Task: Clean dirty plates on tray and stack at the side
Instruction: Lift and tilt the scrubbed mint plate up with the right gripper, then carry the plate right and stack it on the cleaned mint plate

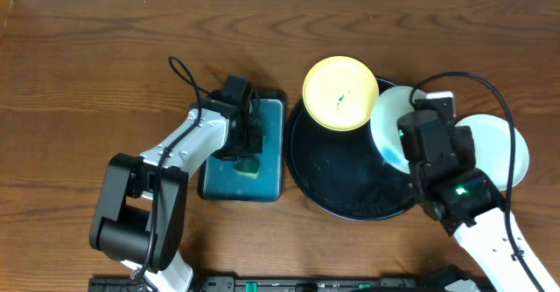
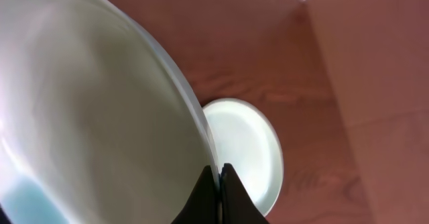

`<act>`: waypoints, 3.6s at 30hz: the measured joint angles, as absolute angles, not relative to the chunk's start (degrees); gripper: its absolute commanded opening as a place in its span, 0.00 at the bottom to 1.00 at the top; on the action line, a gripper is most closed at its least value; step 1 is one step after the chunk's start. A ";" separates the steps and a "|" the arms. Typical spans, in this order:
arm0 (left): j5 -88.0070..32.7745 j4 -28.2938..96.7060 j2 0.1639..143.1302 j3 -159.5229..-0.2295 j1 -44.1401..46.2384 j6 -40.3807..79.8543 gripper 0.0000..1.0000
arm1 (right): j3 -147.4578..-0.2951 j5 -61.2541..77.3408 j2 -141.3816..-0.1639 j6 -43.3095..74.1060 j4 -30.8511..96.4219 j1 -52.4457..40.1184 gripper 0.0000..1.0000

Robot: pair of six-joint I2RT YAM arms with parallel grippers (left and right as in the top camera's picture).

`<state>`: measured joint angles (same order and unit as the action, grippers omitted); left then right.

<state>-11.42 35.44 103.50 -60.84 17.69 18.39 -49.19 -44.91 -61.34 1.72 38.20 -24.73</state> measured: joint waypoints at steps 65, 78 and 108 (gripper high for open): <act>-11.44 35.44 103.50 -60.86 17.69 18.39 0.08 | -49.45 -54.92 -69.19 -19.59 27.05 -31.18 0.01; -11.44 35.46 103.53 -60.84 17.69 18.39 0.08 | -49.56 -30.13 -69.28 18.44 38.65 -11.49 0.01; -11.44 35.46 103.53 -60.86 17.69 18.39 0.08 | -49.67 2.59 -83.48 29.15 39.33 39.57 0.01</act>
<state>-11.44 35.46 103.53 -60.86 17.69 18.39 -49.67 2.59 -83.48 29.15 39.33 39.57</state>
